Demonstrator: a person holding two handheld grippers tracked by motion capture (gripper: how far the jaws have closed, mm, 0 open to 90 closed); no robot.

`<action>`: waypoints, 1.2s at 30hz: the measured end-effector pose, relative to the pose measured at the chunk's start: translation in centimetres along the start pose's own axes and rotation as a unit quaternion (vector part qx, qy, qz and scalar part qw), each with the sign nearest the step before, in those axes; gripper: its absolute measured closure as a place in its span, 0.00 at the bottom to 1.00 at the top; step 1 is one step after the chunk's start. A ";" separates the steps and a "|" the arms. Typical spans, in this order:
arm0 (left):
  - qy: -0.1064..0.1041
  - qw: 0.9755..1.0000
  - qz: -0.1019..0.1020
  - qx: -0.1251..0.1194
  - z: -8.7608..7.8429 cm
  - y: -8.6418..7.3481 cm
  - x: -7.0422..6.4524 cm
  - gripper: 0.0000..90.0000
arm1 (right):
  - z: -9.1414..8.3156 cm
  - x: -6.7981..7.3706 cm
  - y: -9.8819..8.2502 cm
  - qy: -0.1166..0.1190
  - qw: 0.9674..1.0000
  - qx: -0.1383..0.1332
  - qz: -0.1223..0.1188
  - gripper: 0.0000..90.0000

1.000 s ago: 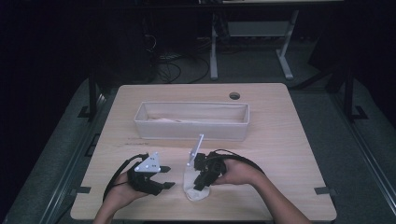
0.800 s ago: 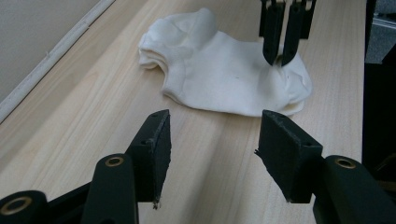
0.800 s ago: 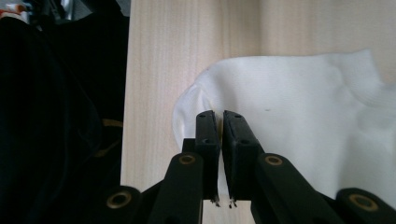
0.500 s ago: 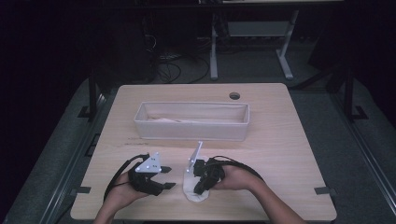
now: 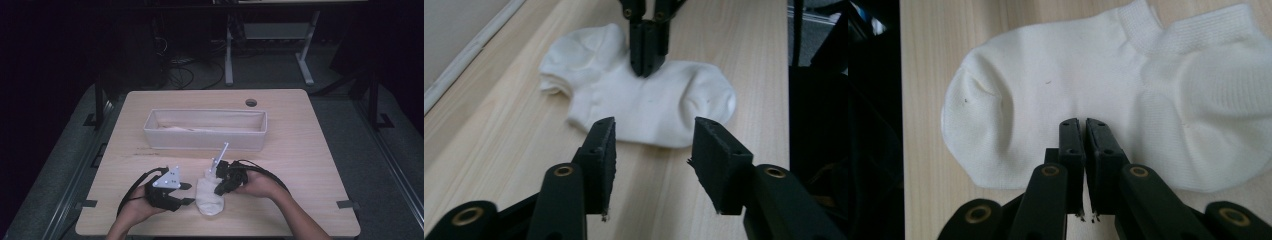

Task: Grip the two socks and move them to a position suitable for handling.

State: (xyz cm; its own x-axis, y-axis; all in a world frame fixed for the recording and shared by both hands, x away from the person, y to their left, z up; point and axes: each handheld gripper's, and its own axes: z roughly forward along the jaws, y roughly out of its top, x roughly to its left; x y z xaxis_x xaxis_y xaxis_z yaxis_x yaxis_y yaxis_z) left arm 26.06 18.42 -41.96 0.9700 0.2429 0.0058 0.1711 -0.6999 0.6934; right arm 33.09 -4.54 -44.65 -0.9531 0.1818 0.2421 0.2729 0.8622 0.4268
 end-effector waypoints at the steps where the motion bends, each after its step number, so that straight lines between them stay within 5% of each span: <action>1: -0.003 1.000 0.002 0.000 0.1 0.1 -0.1 0.61 | 0.0 0.0 -0.1 0.001 1.000 -0.003 0.002 0.95; 15: -0.029 0.999 0.029 0.007 1.9 1.6 -1.1 0.69 | -0.9 1.0 -1.4 -0.006 1.000 0.004 0.008 0.90; 24: -0.044 0.998 0.045 0.023 3.6 2.1 -1.6 0.80 | -3.1 -1.2 -0.1 -0.039 0.998 -0.044 0.030 0.99; 28: -0.047 0.997 0.049 0.038 4.3 2.1 -1.8 0.80 | -2.1 -2.5 0.1 -0.050 0.998 -0.020 0.045 0.99; 36: -0.053 0.995 0.055 0.064 5.4 2.0 -1.9 0.79 | -1.4 -3.7 -0.5 -0.050 0.997 -0.022 0.056 0.99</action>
State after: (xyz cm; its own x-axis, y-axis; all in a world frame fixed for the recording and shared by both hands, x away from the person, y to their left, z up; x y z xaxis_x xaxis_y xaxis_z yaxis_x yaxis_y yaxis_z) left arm 25.47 12.92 -44.44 0.9958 0.0916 -0.0046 0.0764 -0.8004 0.5945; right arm 36.66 -6.32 -44.52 -0.9242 0.3232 0.2032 0.3811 0.8130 0.4403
